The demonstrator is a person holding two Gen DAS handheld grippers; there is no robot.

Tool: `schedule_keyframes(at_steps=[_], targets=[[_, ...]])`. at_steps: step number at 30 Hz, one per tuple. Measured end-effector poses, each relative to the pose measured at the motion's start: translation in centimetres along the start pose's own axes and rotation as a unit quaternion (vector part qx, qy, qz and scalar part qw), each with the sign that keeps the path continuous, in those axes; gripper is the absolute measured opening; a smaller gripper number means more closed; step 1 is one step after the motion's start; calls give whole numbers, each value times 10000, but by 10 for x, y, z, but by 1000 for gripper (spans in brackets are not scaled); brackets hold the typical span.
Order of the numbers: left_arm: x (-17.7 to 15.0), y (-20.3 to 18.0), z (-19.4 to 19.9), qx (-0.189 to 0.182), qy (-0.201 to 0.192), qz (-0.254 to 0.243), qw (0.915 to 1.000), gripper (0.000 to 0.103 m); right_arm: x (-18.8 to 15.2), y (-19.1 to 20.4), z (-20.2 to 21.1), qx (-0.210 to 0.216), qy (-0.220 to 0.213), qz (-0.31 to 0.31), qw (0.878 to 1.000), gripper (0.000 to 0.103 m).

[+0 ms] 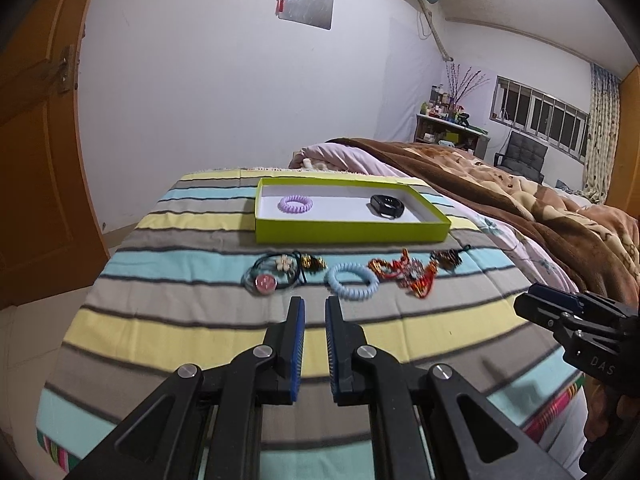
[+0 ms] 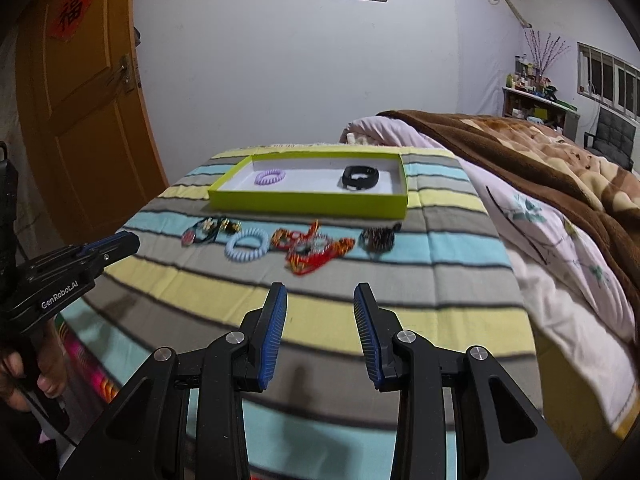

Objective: Organize jewelry
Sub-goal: 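Lift both open grippers out of the box and back over the jewelry, then grasp the pink-button hair tie with the left gripper while the right gripper grasps the dark beaded bracelet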

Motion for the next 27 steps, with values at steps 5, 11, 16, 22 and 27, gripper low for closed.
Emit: schedule_keyframes(at_steps=[5, 11, 16, 22, 27], targets=[[-8, 1, 1, -21, 34, 10, 10000, 9, -10, -5, -1, -46, 97, -24, 9999, 36], [-7, 11, -15, -18, 172, 130, 9998, 9, -7, -15, -12, -116, 171, -118, 9997, 36], [1, 25, -35, 64, 292, 169, 9994, 10, 2, -20, -26, -183, 203, -123, 9996, 36], [9, 43, -59, 164, 398, 324, 9985, 26, 14, -26, -48, -223, 300, -167, 9992, 36], [9, 57, -80, 191, 623, 600, 9961, 27, 23, -30, -71, -216, 447, -161, 9986, 36]])
Point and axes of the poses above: each gripper's, at about its wrist camera, not at the fingertips, and z roughly against the way its jaws point, y to its left, x to its top, the point moved 9 cm from there along -z, roughly the way its jaws point, and after that the axes turned 6 degrees about -x, right-handed, at the moved point
